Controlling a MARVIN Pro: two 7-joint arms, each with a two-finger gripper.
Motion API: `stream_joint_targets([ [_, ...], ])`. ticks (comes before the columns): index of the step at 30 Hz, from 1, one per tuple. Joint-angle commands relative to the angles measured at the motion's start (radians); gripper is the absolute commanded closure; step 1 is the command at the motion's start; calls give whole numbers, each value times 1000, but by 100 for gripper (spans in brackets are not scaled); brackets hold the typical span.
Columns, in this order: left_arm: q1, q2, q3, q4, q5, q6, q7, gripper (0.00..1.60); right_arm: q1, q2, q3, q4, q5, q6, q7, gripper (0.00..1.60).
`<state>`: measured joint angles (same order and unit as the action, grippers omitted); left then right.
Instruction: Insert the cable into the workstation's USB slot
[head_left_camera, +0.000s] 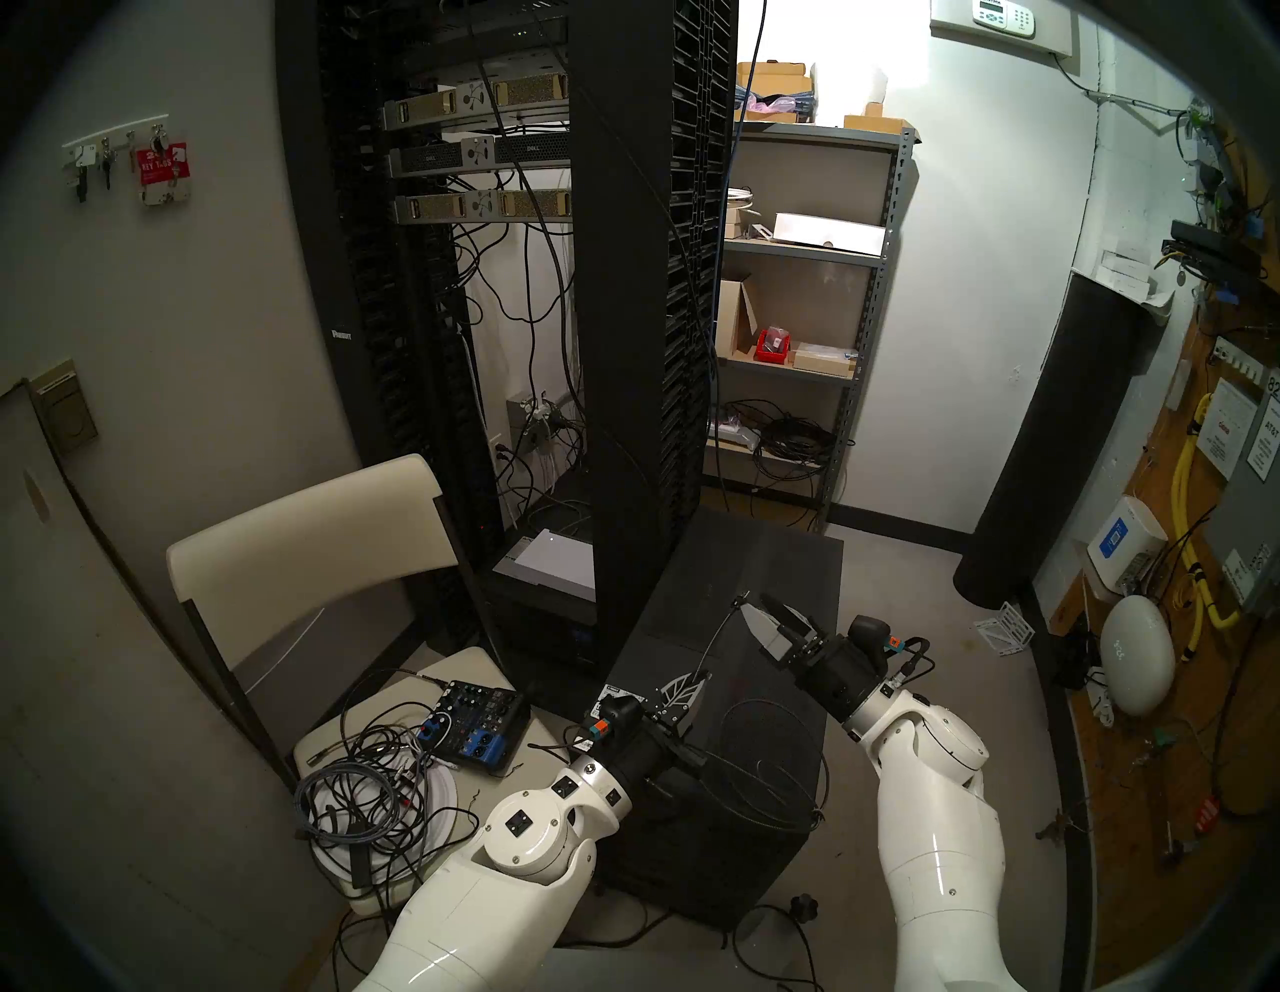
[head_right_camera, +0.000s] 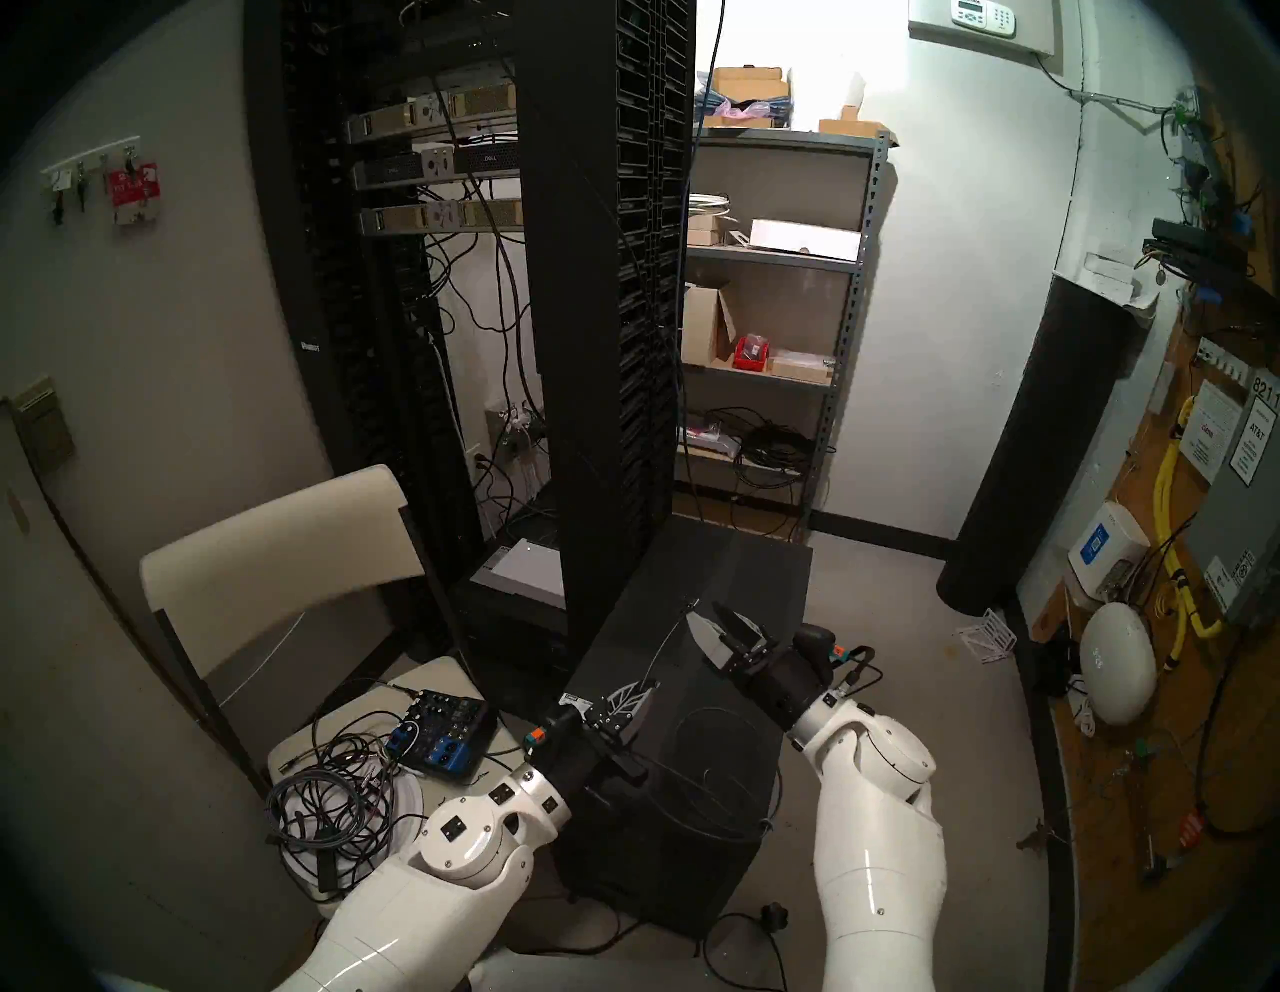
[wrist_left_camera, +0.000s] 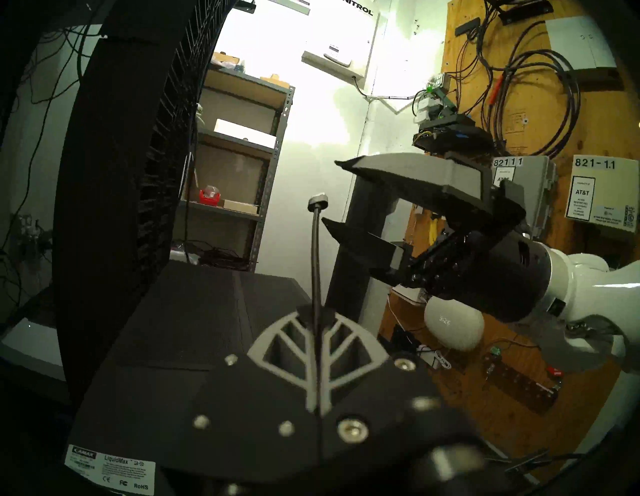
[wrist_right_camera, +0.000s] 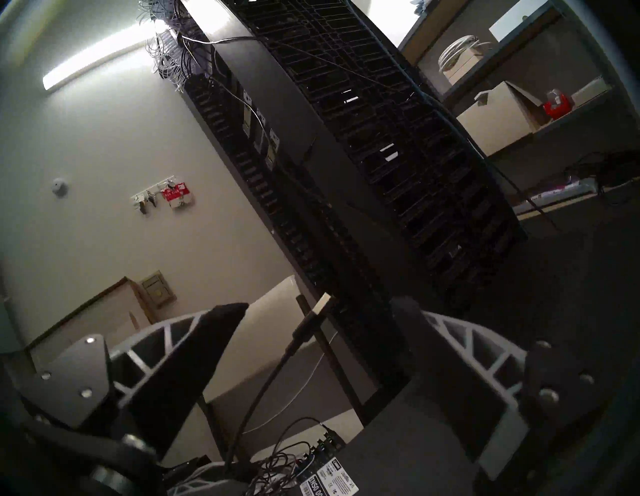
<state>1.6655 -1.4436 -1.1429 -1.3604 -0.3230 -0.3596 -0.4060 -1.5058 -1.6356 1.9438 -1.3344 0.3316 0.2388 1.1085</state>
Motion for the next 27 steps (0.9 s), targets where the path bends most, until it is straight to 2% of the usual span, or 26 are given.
stream_joint_targets([
  [1,-14,-15,2,-31,16,-30,14,160,18,-6,-21,-23,25,8,-11,19],
  [4,-15,-12,6,-35,25,-29,16,160,18,-8,-24,-23,14,6,-14,26],
  [14,-10,-8,13,-35,25,-31,16,160,29,-10,-28,-2,18,-12,-28,31],
  [17,-8,-6,13,-37,25,-33,16,160,31,-10,-29,-1,17,-15,-30,40],
  [23,-5,-3,12,-39,22,-35,10,160,33,-11,-27,4,25,-28,-35,48],
  [27,-4,-2,10,-39,18,-36,7,160,34,-12,-25,5,21,-34,-37,67],
])
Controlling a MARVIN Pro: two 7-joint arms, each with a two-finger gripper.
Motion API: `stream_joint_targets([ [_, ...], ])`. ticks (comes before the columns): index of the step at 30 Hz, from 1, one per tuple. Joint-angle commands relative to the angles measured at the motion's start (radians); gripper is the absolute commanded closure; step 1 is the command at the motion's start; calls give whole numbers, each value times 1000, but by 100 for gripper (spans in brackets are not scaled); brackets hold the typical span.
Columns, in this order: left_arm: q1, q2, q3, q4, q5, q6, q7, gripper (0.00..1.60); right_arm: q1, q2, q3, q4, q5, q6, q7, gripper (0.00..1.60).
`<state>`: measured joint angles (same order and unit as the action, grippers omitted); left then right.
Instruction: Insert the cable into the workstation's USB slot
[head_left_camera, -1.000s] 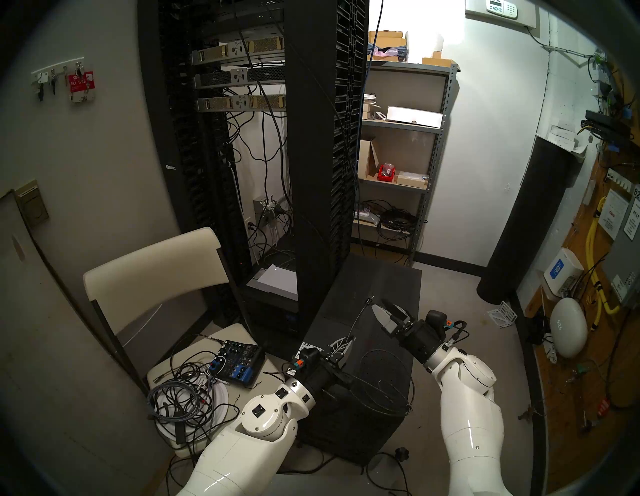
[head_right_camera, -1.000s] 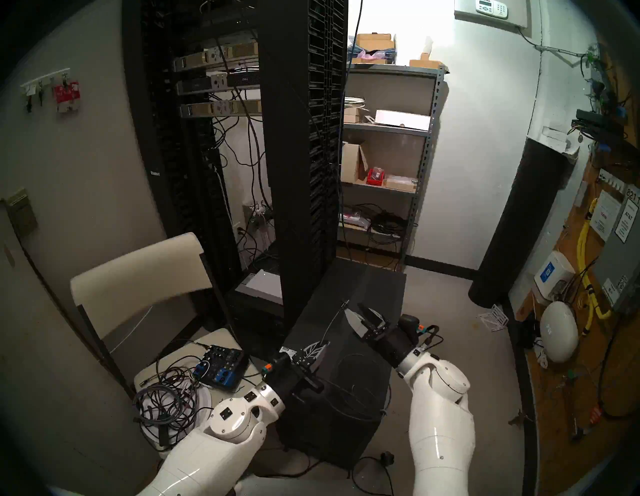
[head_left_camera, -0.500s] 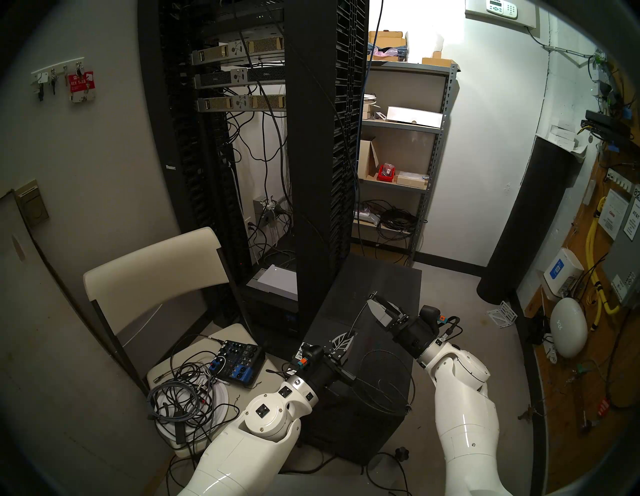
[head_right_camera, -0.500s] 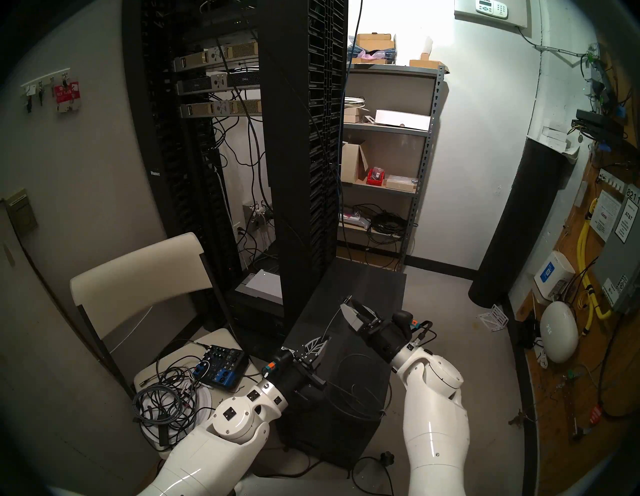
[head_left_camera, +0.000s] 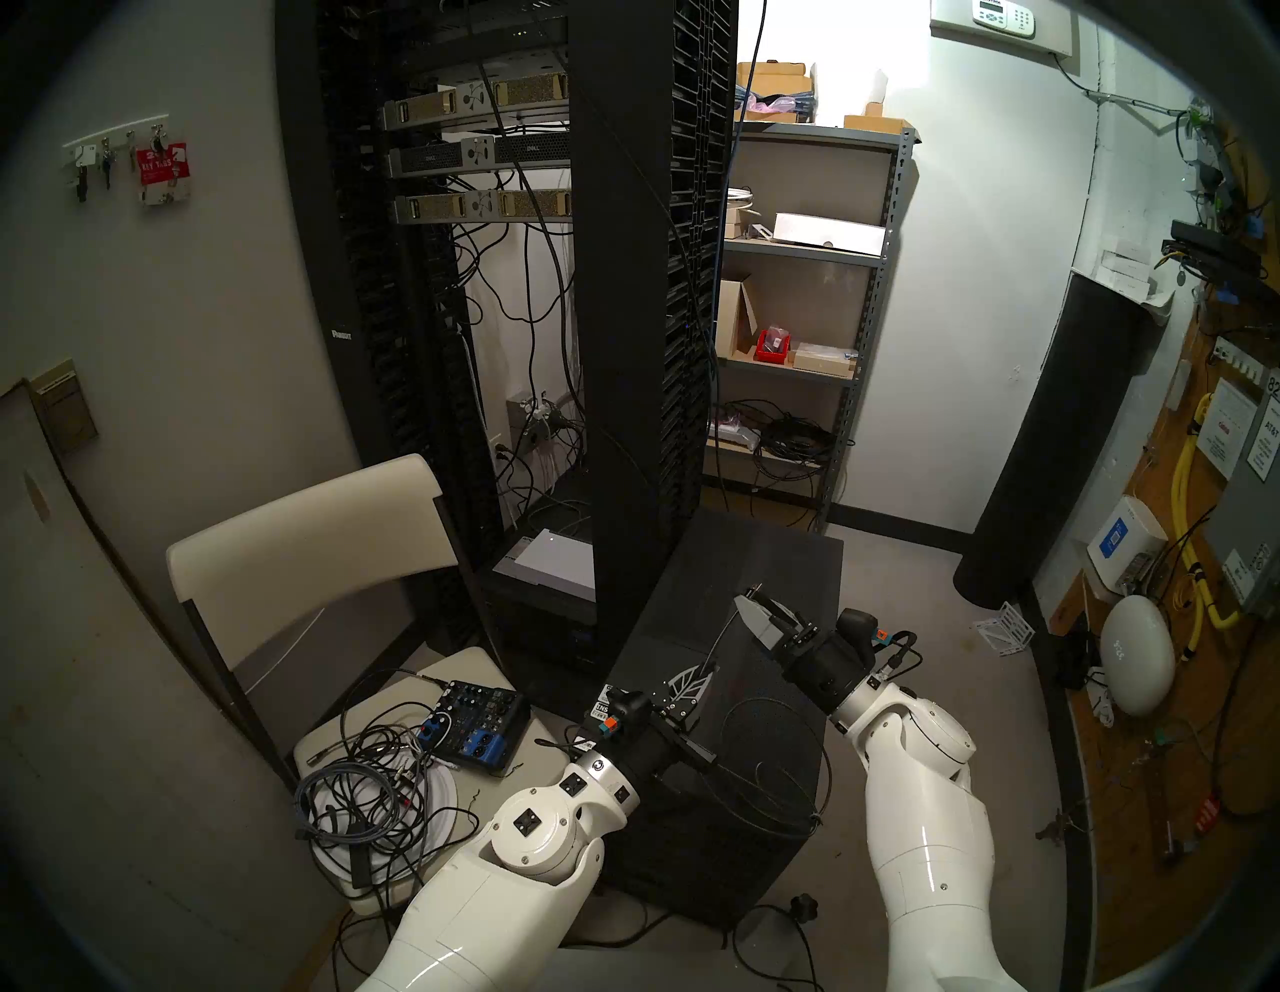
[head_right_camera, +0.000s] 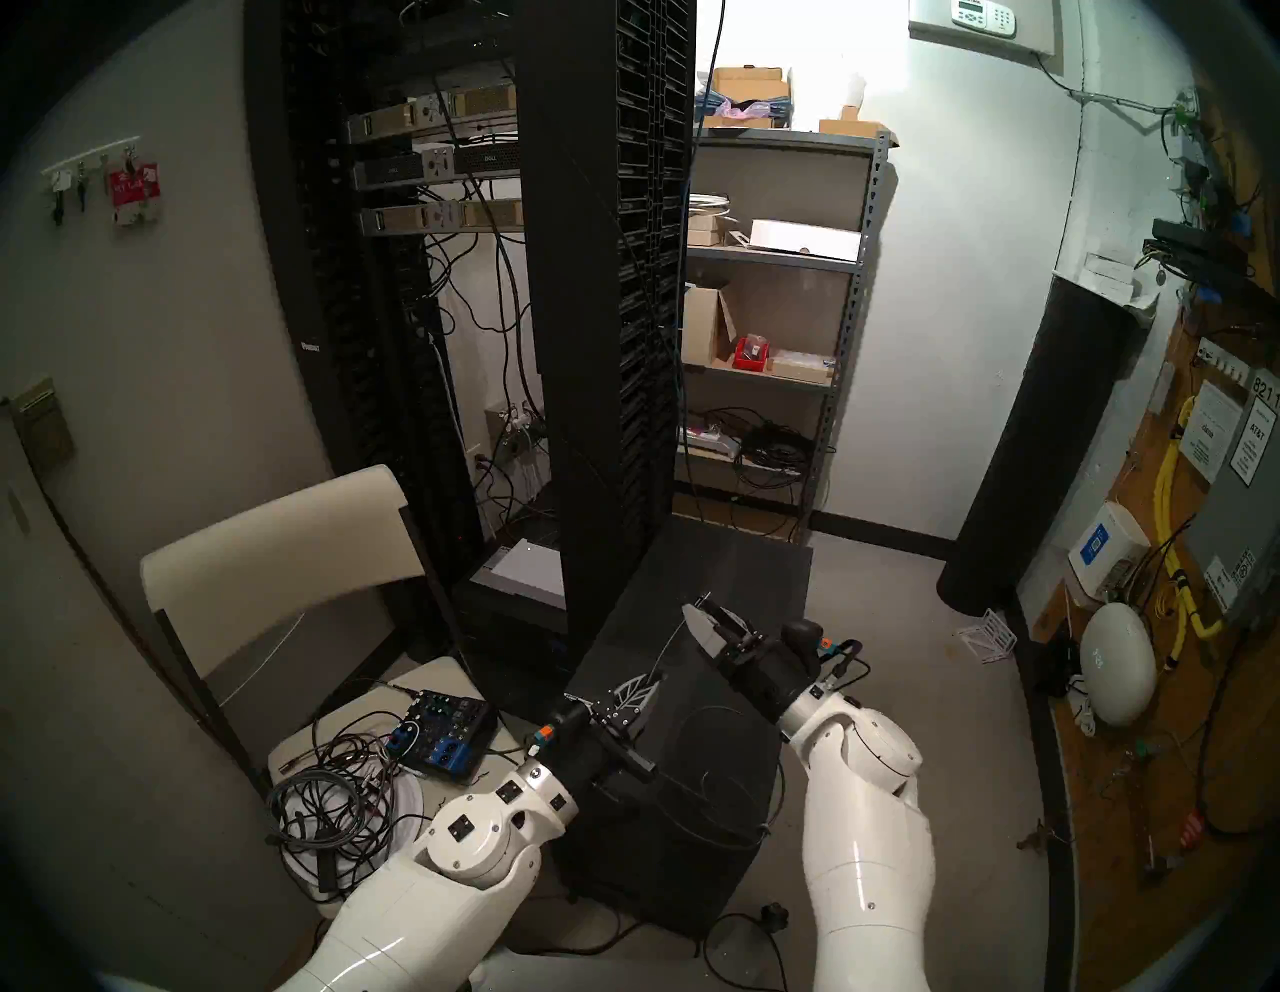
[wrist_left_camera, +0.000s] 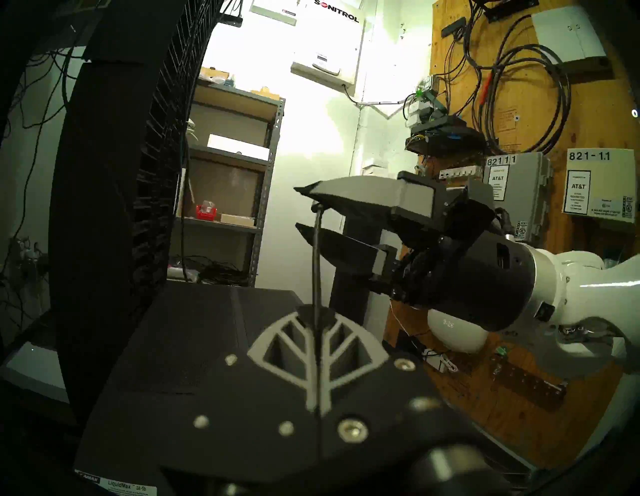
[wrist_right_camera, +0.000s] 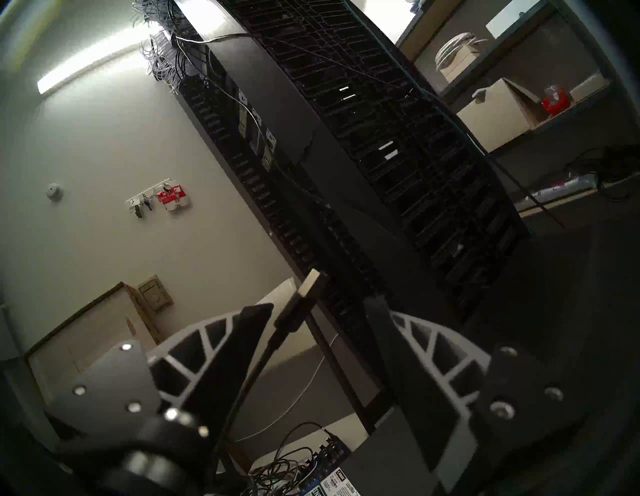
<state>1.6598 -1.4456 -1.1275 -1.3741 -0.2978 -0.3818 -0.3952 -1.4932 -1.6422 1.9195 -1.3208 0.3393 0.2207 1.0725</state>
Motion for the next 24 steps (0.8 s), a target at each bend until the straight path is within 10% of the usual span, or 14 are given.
stream_joint_targets([
  [1,2,0,-6,-25,-9,-14,-5,160,23,-5,1,-7,12,-17,0,67],
  [12,12,8,-6,-30,-5,-12,-5,160,31,-2,4,-4,11,-21,10,104],
  [17,4,3,-6,-25,2,-13,-1,160,28,-1,1,-7,9,-21,20,160],
  [22,-3,3,-2,-26,3,-3,-7,160,20,-4,4,-17,6,-33,23,160],
  [24,-5,8,-1,-36,-15,25,-23,99,14,-4,3,-24,12,-48,14,160],
])
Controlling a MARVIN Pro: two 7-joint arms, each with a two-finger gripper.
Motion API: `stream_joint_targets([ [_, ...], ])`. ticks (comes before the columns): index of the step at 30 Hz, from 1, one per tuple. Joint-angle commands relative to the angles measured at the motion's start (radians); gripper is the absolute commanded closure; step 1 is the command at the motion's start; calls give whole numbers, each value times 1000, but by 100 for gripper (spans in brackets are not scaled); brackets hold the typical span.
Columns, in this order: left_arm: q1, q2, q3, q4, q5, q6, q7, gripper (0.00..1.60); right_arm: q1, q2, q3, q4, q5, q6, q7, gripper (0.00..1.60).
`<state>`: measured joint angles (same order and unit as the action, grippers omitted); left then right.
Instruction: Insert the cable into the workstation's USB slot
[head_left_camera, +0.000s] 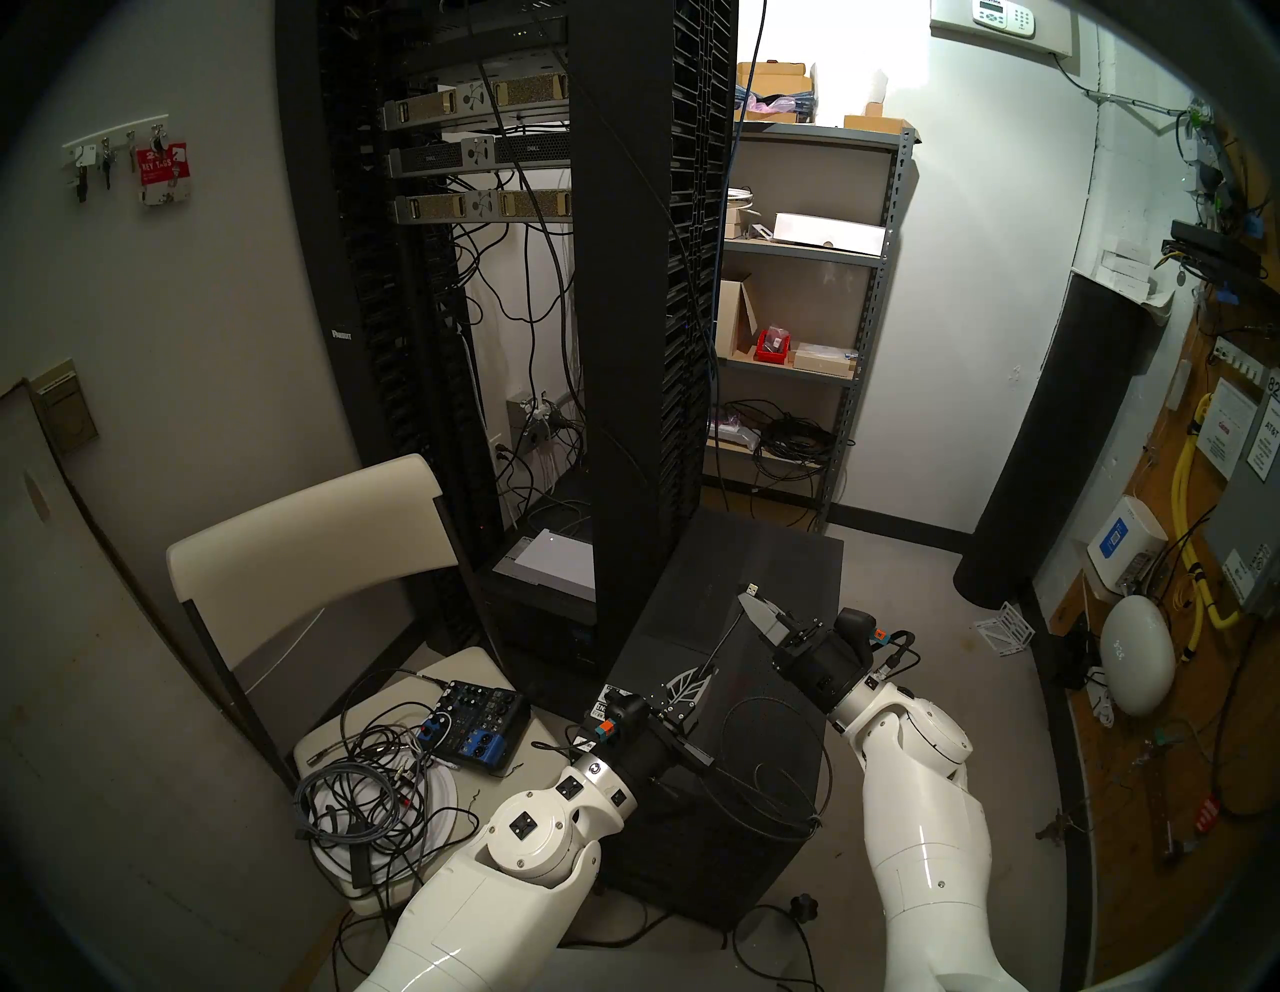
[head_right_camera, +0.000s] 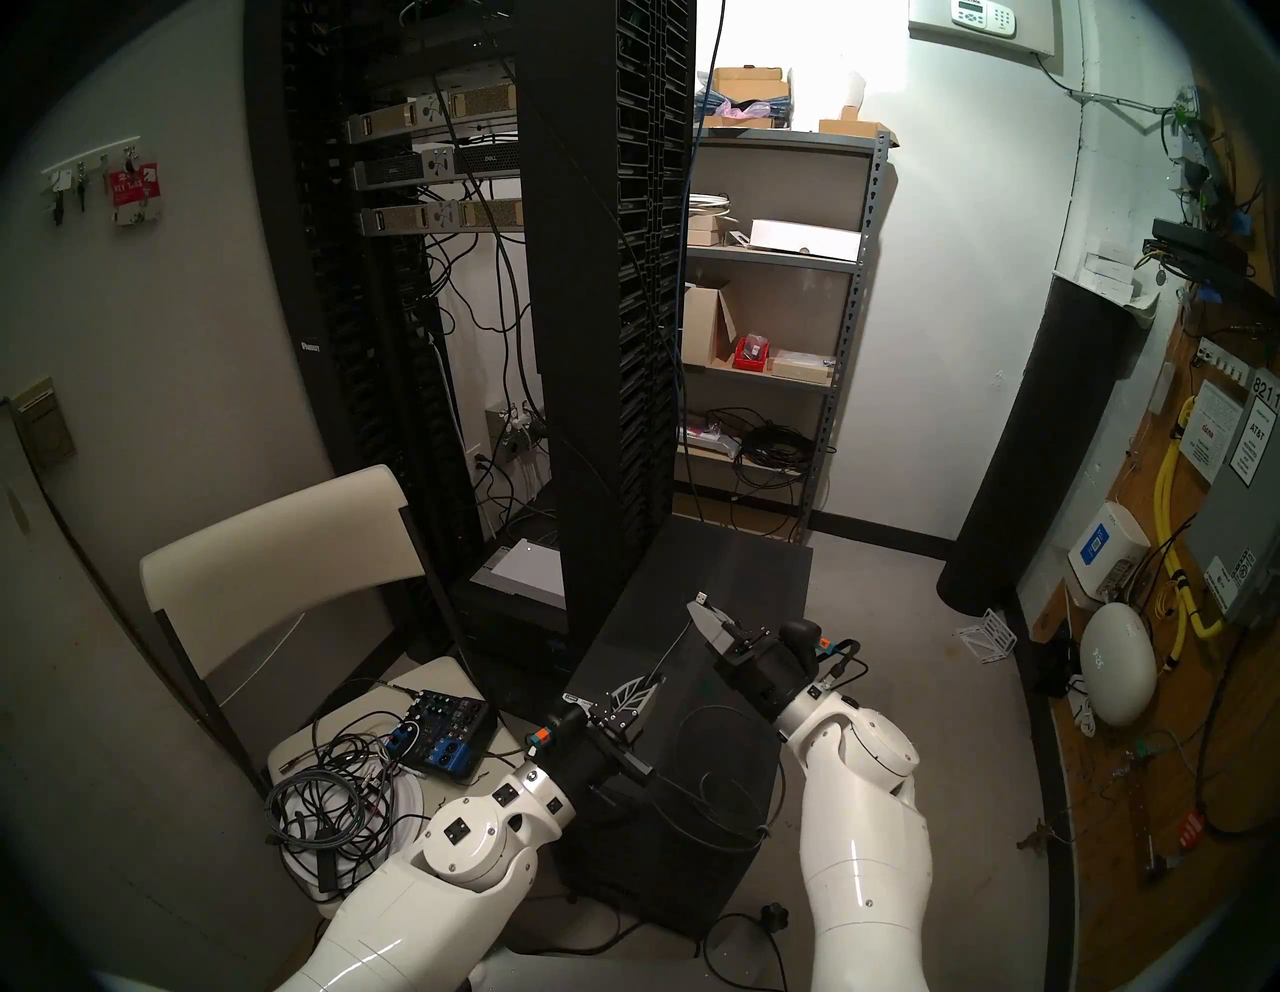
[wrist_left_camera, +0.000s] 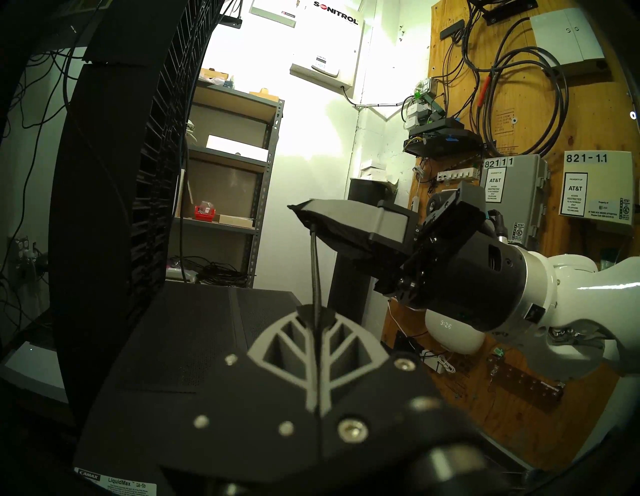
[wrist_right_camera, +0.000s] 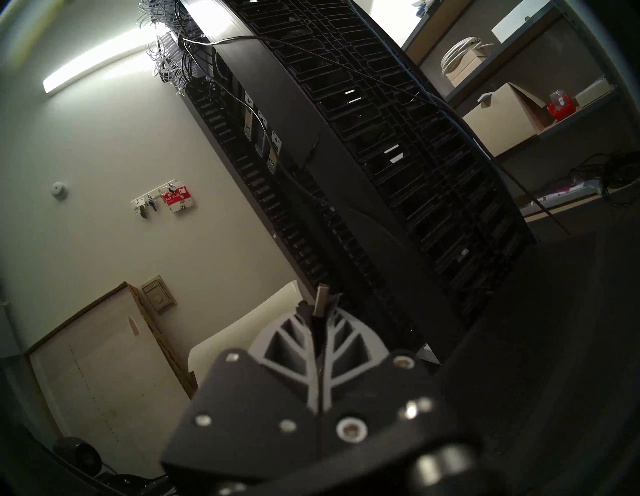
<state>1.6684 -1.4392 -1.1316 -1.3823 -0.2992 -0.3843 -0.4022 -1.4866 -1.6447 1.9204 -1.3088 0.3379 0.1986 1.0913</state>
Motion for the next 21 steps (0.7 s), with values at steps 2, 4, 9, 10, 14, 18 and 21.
stream_joint_targets([
  [2,-13,8,4,-42,-27,54,-29,42,6,-2,4,-37,22,-33,2,160],
  [4,-16,16,4,-49,-34,72,-43,0,4,-1,3,-43,36,-38,-1,160],
  [9,-16,24,5,-61,-34,103,-54,0,8,-2,1,-47,39,-84,1,160],
  [10,-15,23,4,-62,-36,106,-53,0,14,-3,3,-46,20,-111,2,160],
  [14,-10,20,-13,-77,-49,103,-41,0,39,18,-3,-20,-18,-181,9,160],
  [18,-4,31,-45,-112,-69,107,-32,0,54,38,-12,7,-51,-250,10,160],
  [21,11,51,-74,-159,-95,115,-40,0,57,47,-11,26,-70,-287,13,160],
])
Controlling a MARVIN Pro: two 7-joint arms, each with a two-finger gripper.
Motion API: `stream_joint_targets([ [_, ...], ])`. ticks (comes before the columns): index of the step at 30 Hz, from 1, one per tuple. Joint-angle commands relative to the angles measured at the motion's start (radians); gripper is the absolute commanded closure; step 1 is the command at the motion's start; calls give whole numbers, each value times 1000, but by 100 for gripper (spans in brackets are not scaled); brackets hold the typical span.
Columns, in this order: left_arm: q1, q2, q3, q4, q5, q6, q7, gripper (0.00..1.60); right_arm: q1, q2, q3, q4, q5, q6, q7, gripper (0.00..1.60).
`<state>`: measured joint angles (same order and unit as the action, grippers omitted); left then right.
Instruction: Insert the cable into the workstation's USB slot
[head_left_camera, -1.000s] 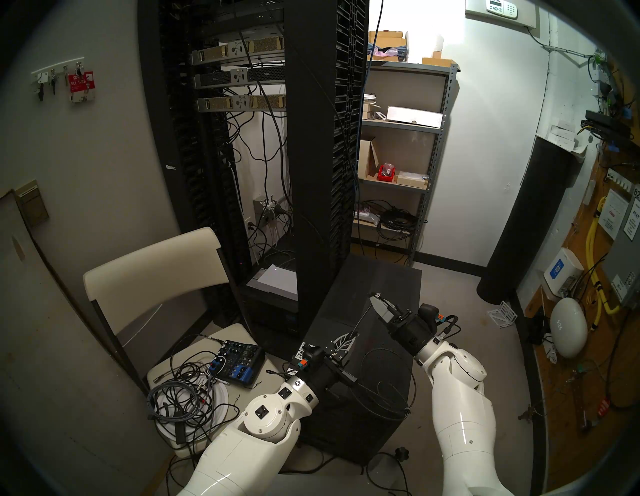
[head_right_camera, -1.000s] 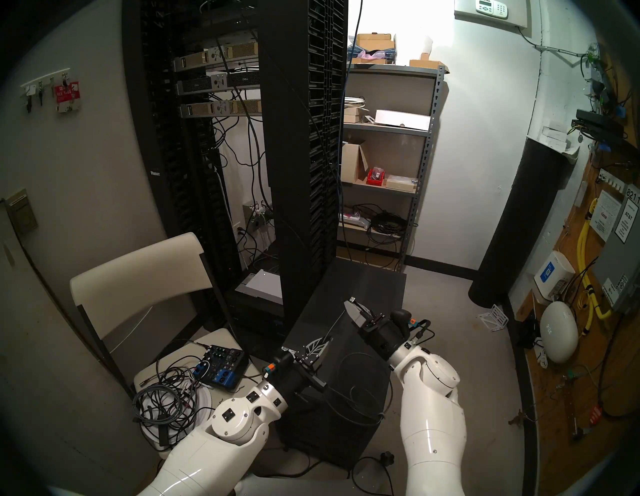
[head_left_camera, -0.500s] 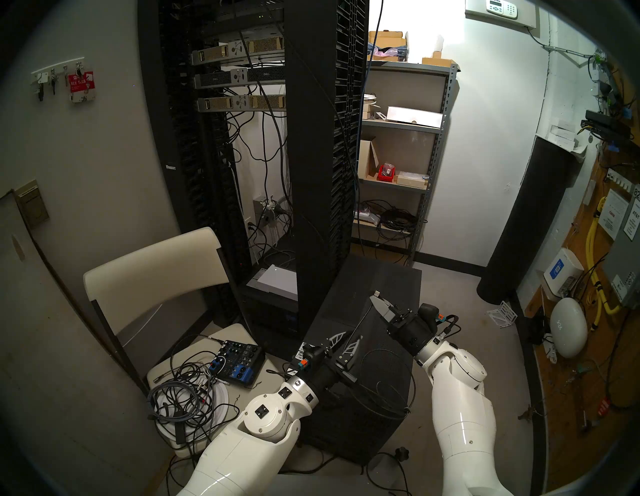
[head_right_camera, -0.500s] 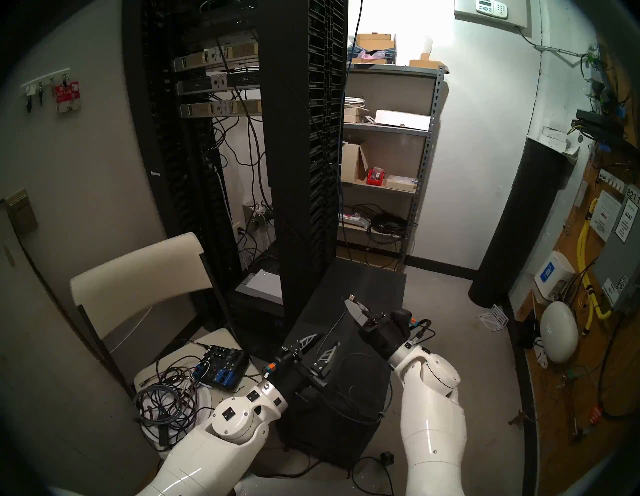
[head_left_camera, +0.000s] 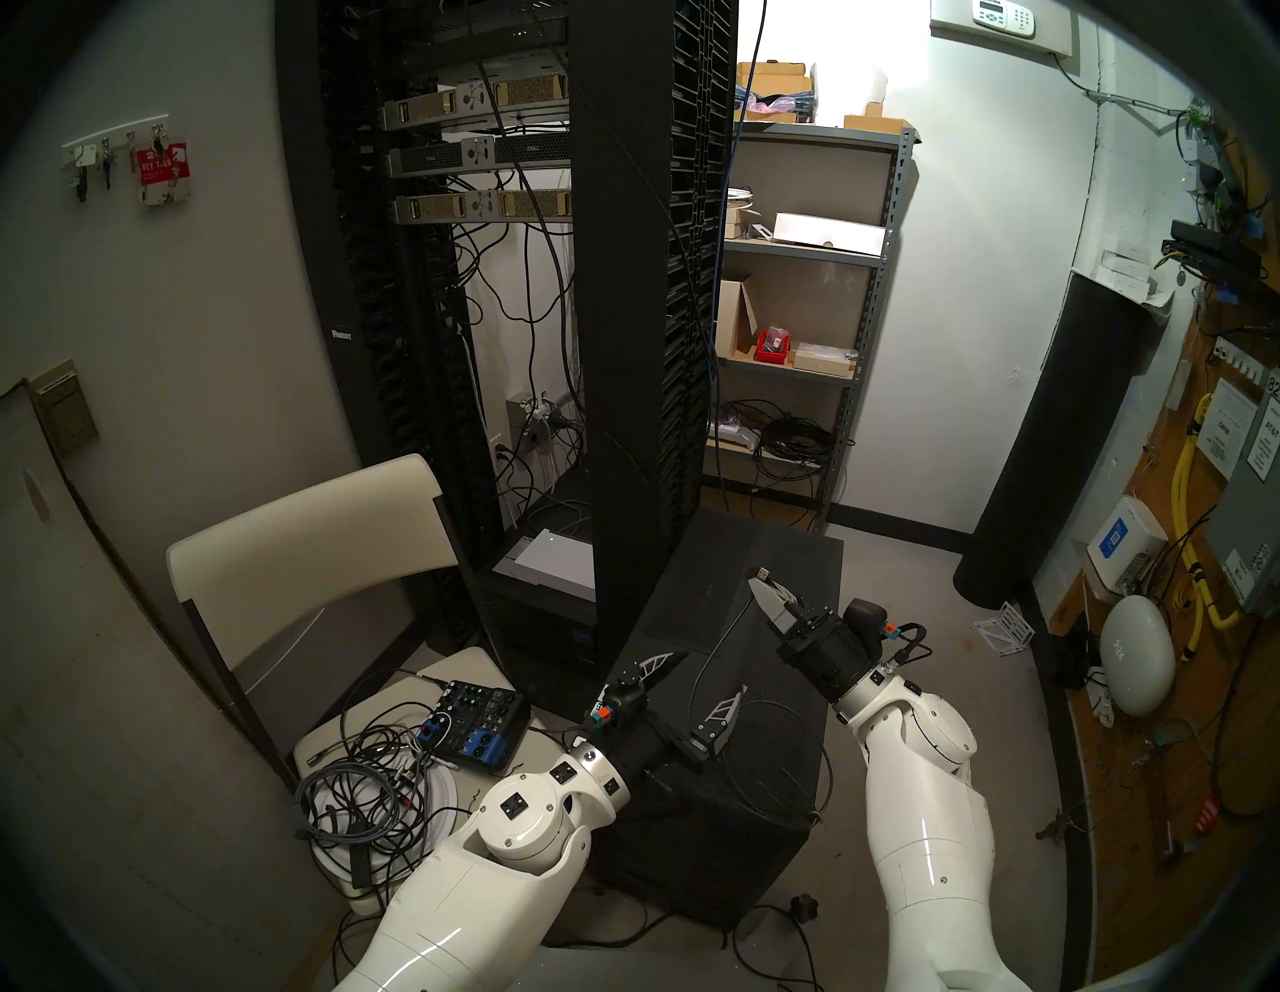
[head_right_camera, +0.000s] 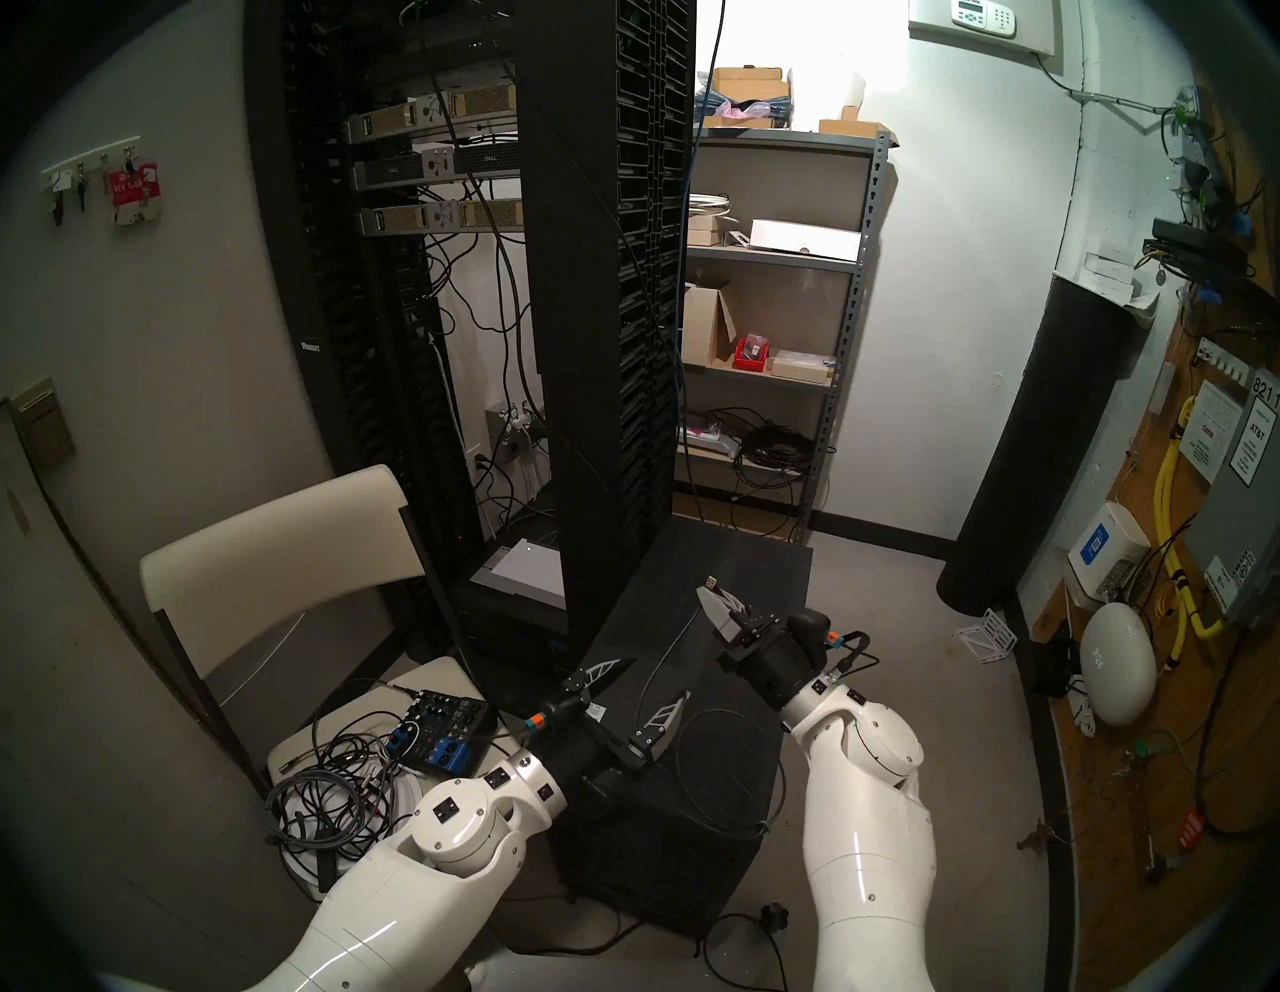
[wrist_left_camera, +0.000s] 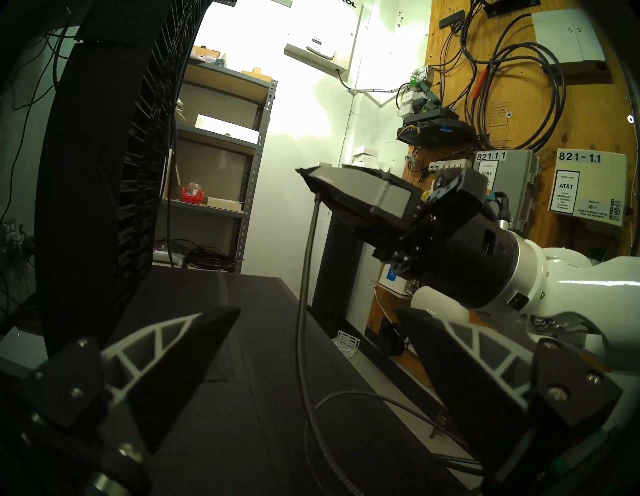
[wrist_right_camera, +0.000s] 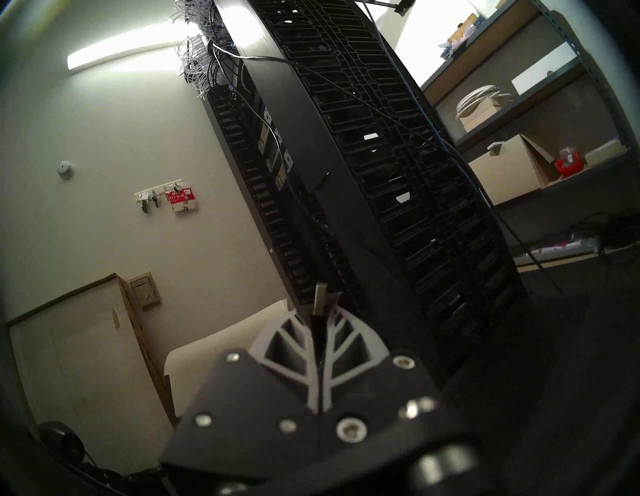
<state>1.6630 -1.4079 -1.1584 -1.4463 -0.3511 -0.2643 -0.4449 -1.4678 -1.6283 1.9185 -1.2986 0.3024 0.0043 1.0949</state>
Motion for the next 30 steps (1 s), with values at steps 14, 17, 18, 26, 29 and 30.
stream_joint_targets([
  [14,164,103,-132,-269,-150,75,-23,0,-45,42,-30,-18,-74,-247,125,160],
  [17,188,101,-137,-277,-147,82,-9,0,-78,43,-41,-51,-79,-282,163,160],
  [18,194,100,-138,-279,-142,81,-4,0,-88,42,-42,-59,-77,-290,172,160],
  [26,220,97,-136,-285,-136,74,16,0,-135,61,-56,-101,-112,-430,241,160],
  [29,223,98,-132,-289,-135,74,19,0,-142,62,-57,-100,-126,-491,250,160],
  [30,224,98,-131,-290,-135,74,20,0,-143,59,-54,-101,-129,-499,250,160],
])
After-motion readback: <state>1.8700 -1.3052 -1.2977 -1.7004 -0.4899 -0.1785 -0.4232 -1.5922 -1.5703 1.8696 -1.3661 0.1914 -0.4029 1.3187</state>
